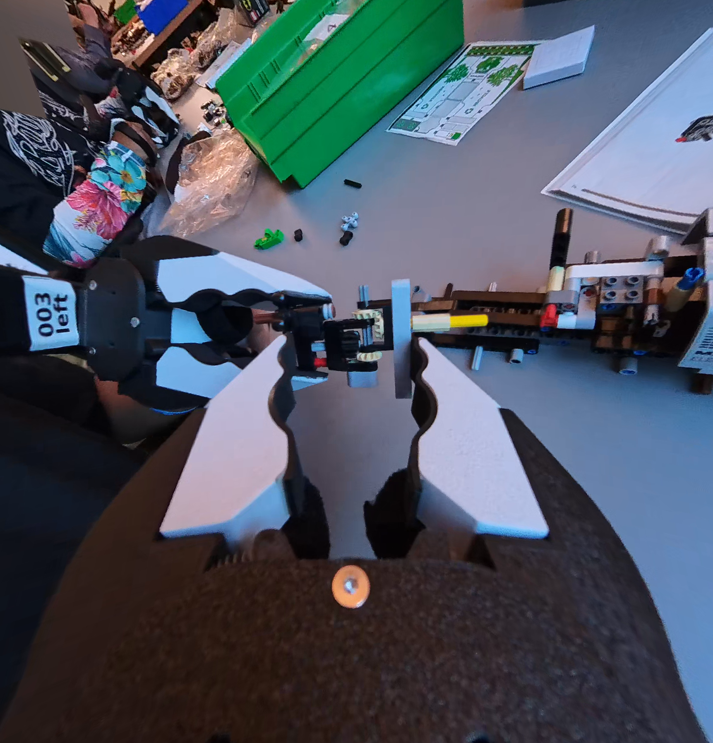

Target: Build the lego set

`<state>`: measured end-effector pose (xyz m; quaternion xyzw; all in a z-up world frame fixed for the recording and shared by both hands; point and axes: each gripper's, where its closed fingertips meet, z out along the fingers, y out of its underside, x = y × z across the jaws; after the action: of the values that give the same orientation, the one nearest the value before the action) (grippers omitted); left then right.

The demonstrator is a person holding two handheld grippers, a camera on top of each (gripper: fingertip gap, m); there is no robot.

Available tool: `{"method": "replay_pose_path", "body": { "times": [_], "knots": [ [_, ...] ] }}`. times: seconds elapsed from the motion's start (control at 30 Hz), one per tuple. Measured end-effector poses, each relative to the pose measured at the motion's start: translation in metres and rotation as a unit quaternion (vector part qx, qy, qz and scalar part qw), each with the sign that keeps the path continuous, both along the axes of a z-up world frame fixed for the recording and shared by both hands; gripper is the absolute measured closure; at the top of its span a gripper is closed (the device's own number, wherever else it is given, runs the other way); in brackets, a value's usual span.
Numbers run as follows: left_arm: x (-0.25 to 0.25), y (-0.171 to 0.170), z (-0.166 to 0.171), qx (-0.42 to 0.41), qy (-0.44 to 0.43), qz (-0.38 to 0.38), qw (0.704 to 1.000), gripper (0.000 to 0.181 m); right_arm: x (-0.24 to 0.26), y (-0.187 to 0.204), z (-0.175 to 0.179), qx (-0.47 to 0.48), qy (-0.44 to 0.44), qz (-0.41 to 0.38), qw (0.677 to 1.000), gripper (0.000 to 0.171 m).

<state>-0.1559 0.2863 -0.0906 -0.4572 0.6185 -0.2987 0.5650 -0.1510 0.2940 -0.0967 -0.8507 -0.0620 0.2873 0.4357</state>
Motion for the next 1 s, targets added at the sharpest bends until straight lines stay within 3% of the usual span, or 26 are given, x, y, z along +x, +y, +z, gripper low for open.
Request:
{"method": "replay_pose_path", "body": {
  "times": [0.33,0.37,0.47,0.7,0.77,0.9,1.0],
  "knots": [
    [0.001,-0.001,-0.003,0.002,0.002,0.003,1.0,0.148,0.001,-0.003,-0.002,0.006,-0.015,-0.017,1.0,0.116],
    [0.002,-0.001,-0.003,0.006,0.004,0.004,1.0,0.15,-0.004,-0.005,0.0,0.012,-0.01,0.0,1.0,0.135],
    [0.002,0.001,-0.006,0.034,0.012,0.009,0.999,0.149,-0.002,-0.004,-0.002,0.021,-0.036,-0.011,0.999,0.134],
    [-0.004,-0.002,0.002,0.041,-0.013,-0.005,0.999,0.149,-0.006,-0.008,0.003,0.012,0.037,0.016,0.999,0.131],
    [-0.007,0.0,0.008,0.034,-0.026,-0.004,0.999,0.149,-0.001,-0.01,0.002,0.009,0.042,0.018,0.999,0.122],
    [-0.013,0.0,0.023,-0.044,-0.069,-0.048,0.995,0.15,0.008,-0.012,0.012,0.042,0.053,0.024,0.997,0.121],
    [-0.019,-0.006,0.037,-0.145,-0.109,-0.115,0.977,0.149,-0.003,-0.013,0.022,0.049,0.136,0.052,0.988,0.125]
  ]
}}
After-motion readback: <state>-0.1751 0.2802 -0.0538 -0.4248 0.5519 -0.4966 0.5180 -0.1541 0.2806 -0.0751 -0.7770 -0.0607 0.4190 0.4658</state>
